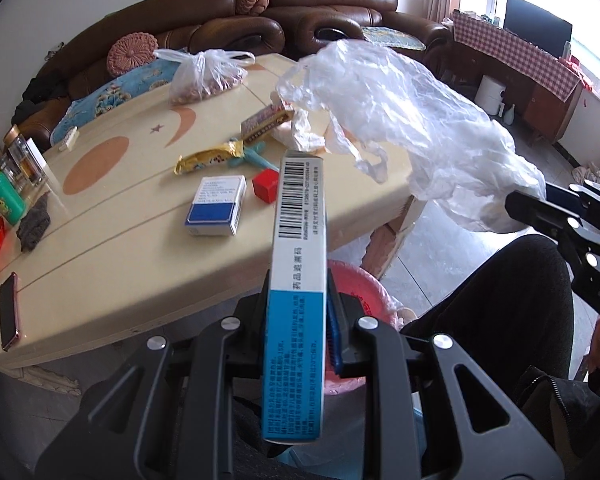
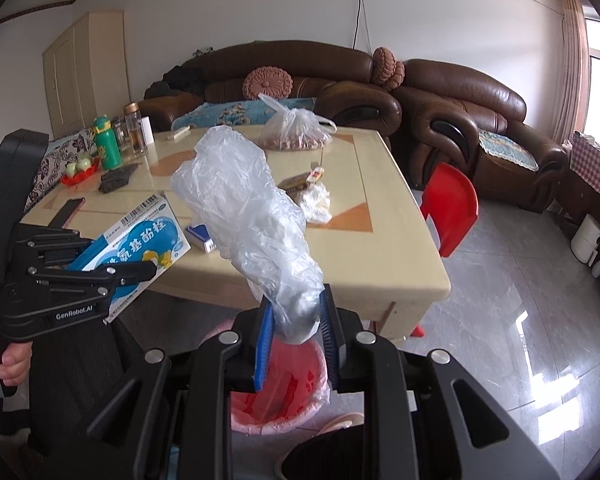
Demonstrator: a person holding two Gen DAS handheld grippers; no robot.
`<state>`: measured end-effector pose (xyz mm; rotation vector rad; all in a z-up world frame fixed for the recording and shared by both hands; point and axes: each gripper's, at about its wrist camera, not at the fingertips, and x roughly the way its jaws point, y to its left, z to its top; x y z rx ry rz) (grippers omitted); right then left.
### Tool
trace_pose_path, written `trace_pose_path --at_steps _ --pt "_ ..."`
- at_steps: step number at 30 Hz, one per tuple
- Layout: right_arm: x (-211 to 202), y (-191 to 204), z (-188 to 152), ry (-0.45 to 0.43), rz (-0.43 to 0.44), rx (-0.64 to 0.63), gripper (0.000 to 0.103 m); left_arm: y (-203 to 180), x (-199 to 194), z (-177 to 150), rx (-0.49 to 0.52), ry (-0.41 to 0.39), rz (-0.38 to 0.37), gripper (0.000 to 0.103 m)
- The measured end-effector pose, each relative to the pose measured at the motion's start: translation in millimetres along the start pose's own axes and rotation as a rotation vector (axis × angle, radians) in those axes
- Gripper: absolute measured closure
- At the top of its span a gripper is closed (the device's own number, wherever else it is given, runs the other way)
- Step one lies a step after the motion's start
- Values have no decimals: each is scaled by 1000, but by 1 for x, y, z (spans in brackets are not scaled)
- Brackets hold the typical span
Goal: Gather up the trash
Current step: 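Carry the box in the left tool and the bag in the right tool over the wastebasket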
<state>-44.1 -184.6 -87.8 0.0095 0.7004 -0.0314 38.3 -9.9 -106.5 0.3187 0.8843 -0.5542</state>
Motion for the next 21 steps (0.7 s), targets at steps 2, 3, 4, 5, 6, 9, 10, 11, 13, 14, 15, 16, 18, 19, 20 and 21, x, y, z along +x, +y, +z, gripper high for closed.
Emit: trace_pose_path --at_steps 2,3,4,5,6,9,10,11,13,14,15,16,18,19,20,21 --pt "2 0 -4 15 -1 -10 81 -1 4 -2 3 9 0 80" --pt "2 1 -5 22 0 -12 81 -2 6 -3 5 12 1 80" --pt "3 1 -7 30 3 -14 81 -4 8 -4 10 17 4 80" --pt "5 1 -8 41 4 -15 81 -4 10 -5 12 22 4 80" --pt "8 0 -11 54 5 -16 81 -5 13 -6 14 28 1 80" --pt "15 2 -19 93 15 -18 81 -6 24 -10 12 58 -11 80" --pt "18 2 -23 108 15 -22 81 -6 27 -11 12 64 -14 80" --pt "21 3 -25 121 18 -23 81 -6 30 -12 11 69 -16 80" --pt "25 4 -30 138 18 -24 81 -6 37 -14 13 85 -19 80" --pt "28 3 -32 150 21 -21 81 -6 41 -16 14 92 -18 80" --pt "30 3 -34 157 23 -20 81 -6 44 -17 14 98 -16 80" --pt "33 2 -36 166 24 -21 81 -5 49 -19 11 110 -17 80" --pt "40 3 -39 190 21 -29 81 -5 57 -22 7 125 -23 80" --pt "42 4 -41 199 23 -32 81 -5 60 -24 6 130 -24 80" --pt "45 5 -43 211 21 -39 81 -6 64 -26 6 137 -25 80" --pt "49 5 -45 225 20 -44 81 -7 69 -29 9 147 -26 80"
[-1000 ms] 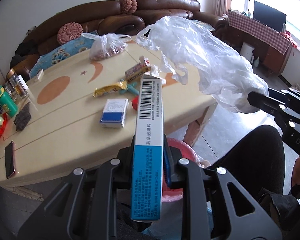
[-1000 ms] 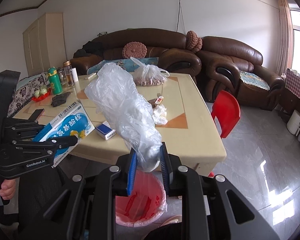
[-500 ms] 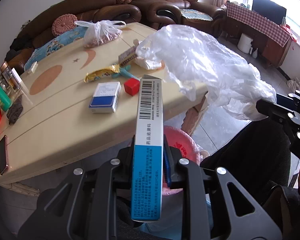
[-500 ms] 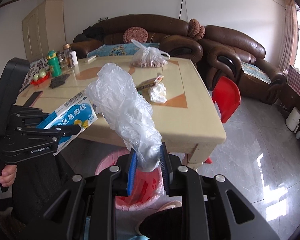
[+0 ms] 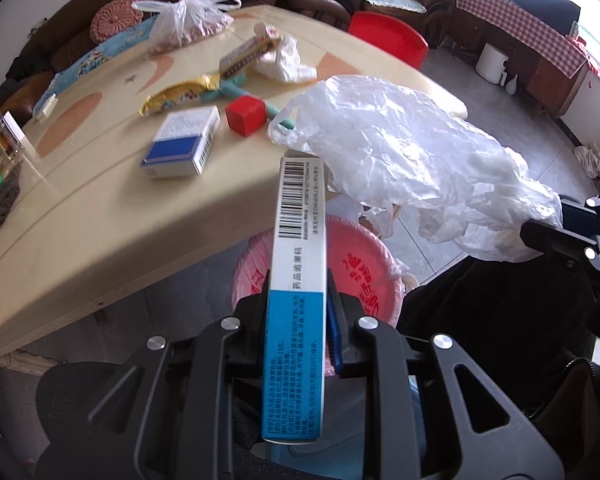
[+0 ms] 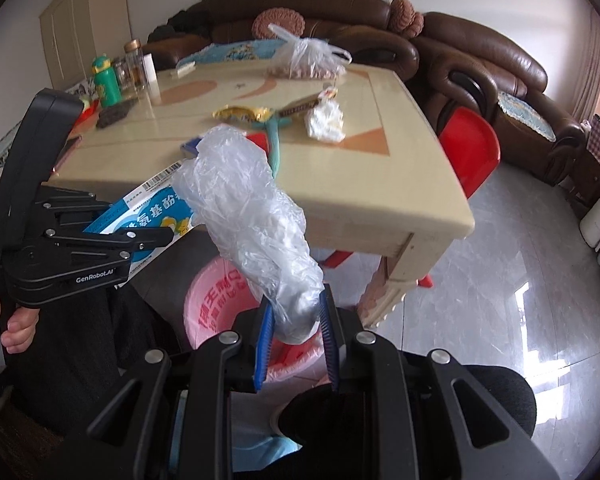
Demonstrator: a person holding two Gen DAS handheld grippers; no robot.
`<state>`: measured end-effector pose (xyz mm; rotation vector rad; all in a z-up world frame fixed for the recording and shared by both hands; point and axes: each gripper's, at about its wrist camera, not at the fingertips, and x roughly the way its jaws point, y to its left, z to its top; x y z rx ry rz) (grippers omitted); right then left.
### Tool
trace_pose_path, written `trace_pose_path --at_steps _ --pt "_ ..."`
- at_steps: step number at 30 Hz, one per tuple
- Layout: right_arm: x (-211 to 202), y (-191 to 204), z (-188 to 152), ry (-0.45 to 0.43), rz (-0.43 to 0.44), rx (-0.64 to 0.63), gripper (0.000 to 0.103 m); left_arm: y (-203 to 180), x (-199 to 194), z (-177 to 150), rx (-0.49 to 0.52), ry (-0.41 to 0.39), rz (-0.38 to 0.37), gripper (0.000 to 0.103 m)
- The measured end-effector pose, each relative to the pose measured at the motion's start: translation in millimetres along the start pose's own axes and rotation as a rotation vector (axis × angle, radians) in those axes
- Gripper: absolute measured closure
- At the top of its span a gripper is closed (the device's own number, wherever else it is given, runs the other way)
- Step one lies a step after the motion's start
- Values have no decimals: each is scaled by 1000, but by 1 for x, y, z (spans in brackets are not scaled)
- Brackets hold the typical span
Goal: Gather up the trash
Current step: 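Carry the box in the left tool and the bag in the right tool over the wastebasket, then open both grippers to drop the box and bag into the wastebasket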
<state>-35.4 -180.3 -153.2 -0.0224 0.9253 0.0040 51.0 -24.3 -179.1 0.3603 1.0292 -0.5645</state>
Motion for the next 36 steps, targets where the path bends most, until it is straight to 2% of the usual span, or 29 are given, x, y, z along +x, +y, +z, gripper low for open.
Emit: trace_pose_path --at_steps 19,25,36 --pt "82 -5 -23 246 32 -21 81 12 88 -20 -73 176 -66 80" --pt "126 -6 -22 355 29 -14 81 19 121 -19 -103 240 -79 80" --pt "191 0 -24 469 58 -24 81 31 179 -21 -155 372 -74 81"
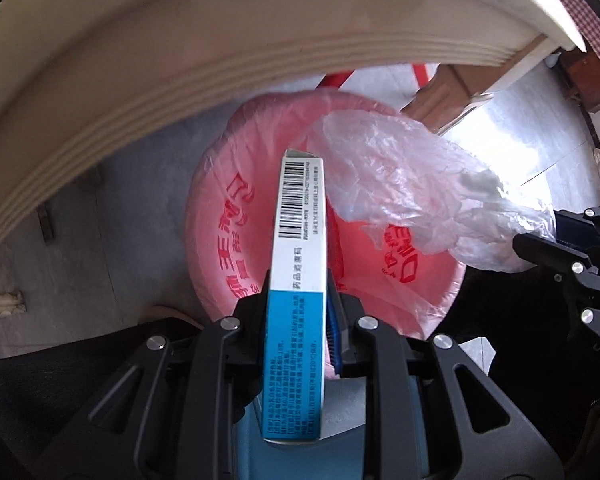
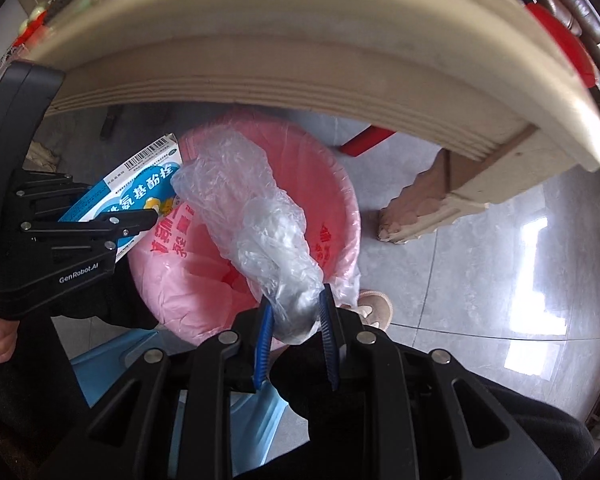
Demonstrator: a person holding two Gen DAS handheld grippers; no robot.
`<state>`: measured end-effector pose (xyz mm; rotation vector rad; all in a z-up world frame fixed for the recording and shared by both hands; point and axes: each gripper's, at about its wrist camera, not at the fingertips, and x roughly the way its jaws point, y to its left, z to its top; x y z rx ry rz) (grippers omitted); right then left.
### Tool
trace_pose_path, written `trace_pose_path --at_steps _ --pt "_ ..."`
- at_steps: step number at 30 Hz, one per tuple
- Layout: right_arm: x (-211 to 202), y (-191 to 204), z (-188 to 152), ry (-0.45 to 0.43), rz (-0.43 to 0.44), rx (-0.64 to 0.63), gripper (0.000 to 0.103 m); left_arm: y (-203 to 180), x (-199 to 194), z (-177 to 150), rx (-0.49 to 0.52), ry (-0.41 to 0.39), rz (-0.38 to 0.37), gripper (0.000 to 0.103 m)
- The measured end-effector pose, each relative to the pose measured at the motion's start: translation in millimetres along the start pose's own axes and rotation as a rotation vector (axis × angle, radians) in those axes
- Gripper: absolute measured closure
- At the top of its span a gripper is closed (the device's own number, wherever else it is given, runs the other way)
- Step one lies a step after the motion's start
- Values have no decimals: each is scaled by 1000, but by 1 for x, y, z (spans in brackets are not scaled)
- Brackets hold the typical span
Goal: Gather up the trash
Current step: 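Open both grippers to drop the box and bag into the wastebasket, then raise both tools back above the table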
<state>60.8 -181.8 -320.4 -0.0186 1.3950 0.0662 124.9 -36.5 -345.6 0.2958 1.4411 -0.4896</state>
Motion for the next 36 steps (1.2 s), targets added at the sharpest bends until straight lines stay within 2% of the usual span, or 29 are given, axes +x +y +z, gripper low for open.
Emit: trace_pose_path --at_steps 9,24,26,27,28,29,30,31,32,34,36 --pt "37 -4 13 67 40 12 80 -3 22 16 -22 60 3 81" --pt "51 -4 18 87 126 21 80 10 34 8 -40 59 8 80" --pt "53 -4 18 85 128 18 75 10 34 7 -39 59 2 79" --pt "52 -4 19 80 135 21 67 10 33 7 -37 59 -2 76" --pt "50 -4 19 72 151 30 63 9 32 7 -35 56 -8 66" --pt "49 -4 20 66 161 34 54 9 30 7 -36 51 -12 52" --pt "46 -4 20 58 168 38 42 9 28 7 -35 43 -13 48" --pt "44 -4 21 46 162 39 38 8 25 7 -28 24 -6 45" --pt "43 -3 22 41 160 37 34 8 23 7 -23 15 6 44" --pt "41 -3 22 34 162 37 34 9 21 7 -28 5 13 38" --pt "41 -2 23 32 156 34 34 12 21 7 -41 7 8 37"
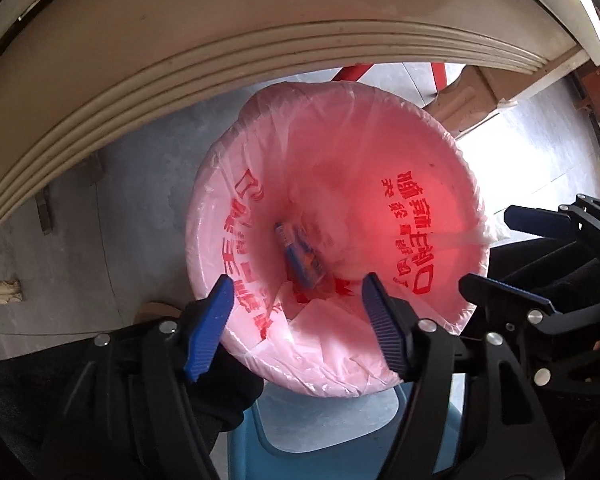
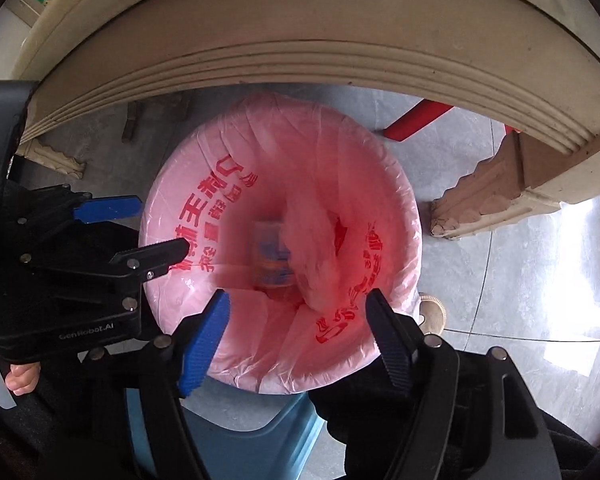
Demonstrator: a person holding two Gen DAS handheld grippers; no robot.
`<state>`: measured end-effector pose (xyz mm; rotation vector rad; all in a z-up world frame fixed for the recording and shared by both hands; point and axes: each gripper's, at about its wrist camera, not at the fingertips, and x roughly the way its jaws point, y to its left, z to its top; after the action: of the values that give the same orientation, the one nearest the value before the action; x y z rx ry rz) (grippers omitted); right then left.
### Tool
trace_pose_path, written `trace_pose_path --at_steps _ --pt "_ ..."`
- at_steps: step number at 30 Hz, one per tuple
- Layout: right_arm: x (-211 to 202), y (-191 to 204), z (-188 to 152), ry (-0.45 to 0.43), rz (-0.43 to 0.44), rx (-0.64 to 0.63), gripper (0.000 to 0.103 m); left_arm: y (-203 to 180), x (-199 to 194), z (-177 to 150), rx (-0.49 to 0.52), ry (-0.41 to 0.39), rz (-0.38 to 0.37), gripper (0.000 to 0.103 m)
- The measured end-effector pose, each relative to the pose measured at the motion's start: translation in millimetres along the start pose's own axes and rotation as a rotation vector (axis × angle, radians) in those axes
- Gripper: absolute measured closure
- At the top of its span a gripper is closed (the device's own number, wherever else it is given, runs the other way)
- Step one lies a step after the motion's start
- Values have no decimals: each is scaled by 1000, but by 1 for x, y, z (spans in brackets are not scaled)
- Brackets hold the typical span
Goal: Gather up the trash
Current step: 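Raise both tools back above the table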
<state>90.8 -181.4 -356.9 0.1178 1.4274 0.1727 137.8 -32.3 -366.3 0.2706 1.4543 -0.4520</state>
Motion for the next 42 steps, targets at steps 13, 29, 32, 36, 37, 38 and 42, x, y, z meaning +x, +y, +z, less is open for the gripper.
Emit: trace_pose_path --at_steps 13,29,32,36,37,38,42 --pt "-35 13 -8 -82 -8 -52 34 -4 -38 -21 21 -73 71 35" --pt "-261 51 -11 -502 80 -57 28 -11 -284 -25 27 -435 166 21" --pt "-300 55 -2 -583 57 -73 27 -13 -316 -23 8 -499 208 19" --pt "-332 60 6 -643 41 -93 25 -10 -338 -25 -13 -527 174 17" --pt "-339 61 8 -653 34 -98 25 -11 -343 -24 -15 -529 176 17" --pt "-341 61 9 -658 28 -100 24 -12 -346 -23 -17 -529 182 17" --pt "-349 62 12 -678 21 -101 24 -10 -354 -18 -28 -527 188 17"
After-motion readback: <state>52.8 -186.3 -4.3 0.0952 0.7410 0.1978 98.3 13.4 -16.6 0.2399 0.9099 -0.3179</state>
